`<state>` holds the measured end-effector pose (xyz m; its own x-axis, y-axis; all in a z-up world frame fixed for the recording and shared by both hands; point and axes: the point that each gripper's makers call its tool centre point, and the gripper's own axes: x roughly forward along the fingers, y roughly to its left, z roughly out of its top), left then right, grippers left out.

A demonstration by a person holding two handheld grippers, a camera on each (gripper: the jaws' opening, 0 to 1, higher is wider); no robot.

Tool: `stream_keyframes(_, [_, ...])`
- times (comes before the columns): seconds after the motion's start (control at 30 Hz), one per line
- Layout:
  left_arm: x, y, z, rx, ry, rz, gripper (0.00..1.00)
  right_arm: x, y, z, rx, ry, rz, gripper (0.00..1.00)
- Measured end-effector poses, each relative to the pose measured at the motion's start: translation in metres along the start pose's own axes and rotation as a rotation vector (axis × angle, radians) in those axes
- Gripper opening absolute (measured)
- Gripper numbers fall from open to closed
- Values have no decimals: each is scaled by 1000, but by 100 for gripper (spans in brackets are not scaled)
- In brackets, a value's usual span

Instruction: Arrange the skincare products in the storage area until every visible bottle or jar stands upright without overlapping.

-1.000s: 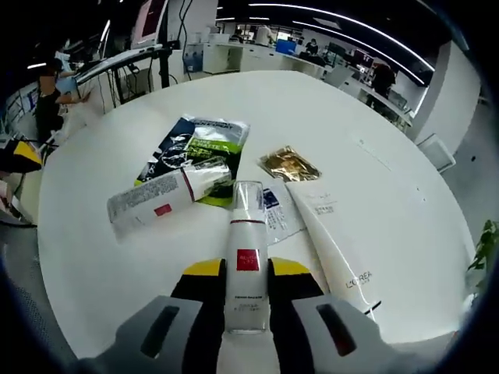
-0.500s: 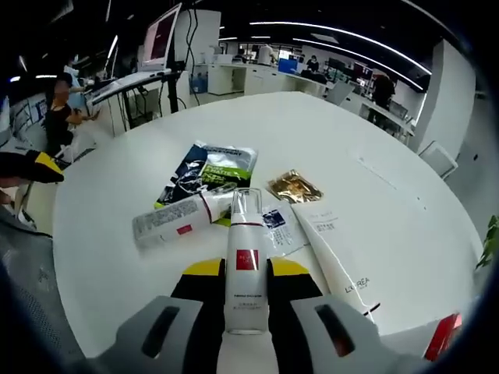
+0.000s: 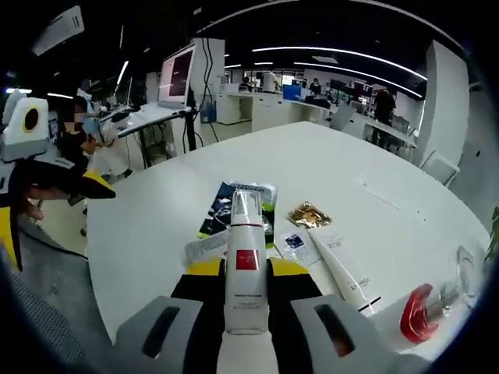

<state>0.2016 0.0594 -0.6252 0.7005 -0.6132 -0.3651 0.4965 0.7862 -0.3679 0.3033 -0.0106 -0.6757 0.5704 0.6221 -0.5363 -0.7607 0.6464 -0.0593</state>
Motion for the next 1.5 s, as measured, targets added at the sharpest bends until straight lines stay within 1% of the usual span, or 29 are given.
stream_keyframes(0.03, [0, -1, 2, 0, -2, -2, 81, -1, 5, 3, -8, -24, 22, 19])
stream_keyframes(0.13, [2, -6, 8, 11, -5, -10, 80, -11, 11, 5, -28, -32, 26, 19])
stream_keyframes(0.23, [2, -10, 14, 12, -16, -21, 80, -21, 15, 7, -24, -53, 26, 19])
stream_keyframes(0.33, [3, -16, 21, -2, -30, -40, 80, -32, 17, 8, -17, -70, 18, 19])
stream_keyframes(0.43, [6, -23, 24, -30, -29, -70, 80, -44, 22, 14, 1, -107, 24, 19])
stream_keyframes(0.5, [8, -29, 29, -39, -34, -88, 80, -53, 26, 17, -2, -124, 22, 19])
stream_keyframes(0.6, [12, -38, 38, -62, -48, -118, 80, -69, 30, 25, 6, -166, 15, 19])
stream_keyframes(0.77, [18, -50, 49, -80, -59, -162, 79, -88, 37, 37, 10, -224, 3, 19])
stream_keyframes(0.83, [20, -58, 55, -87, -71, -183, 78, -99, 44, 46, 5, -259, 4, 19])
stream_keyframes(1.0, [21, -78, 66, -107, -101, -233, 71, -117, 51, 54, 9, -305, -6, 19])
stream_keyframes(1.2, [24, -86, 66, -138, -100, -258, 63, -128, 56, 60, 10, -348, -7, 19])
stream_keyframes(1.23, [25, -87, 66, -145, -101, -260, 61, -132, 57, 63, 14, -355, -9, 19])
stream_keyframes(1.33, [25, -89, 69, -173, -115, -264, 54, -138, 61, 66, 7, -364, -11, 19])
stream_keyframes(1.5, [27, -94, 74, -197, -147, -280, 34, -143, 62, 65, -4, -365, -16, 19])
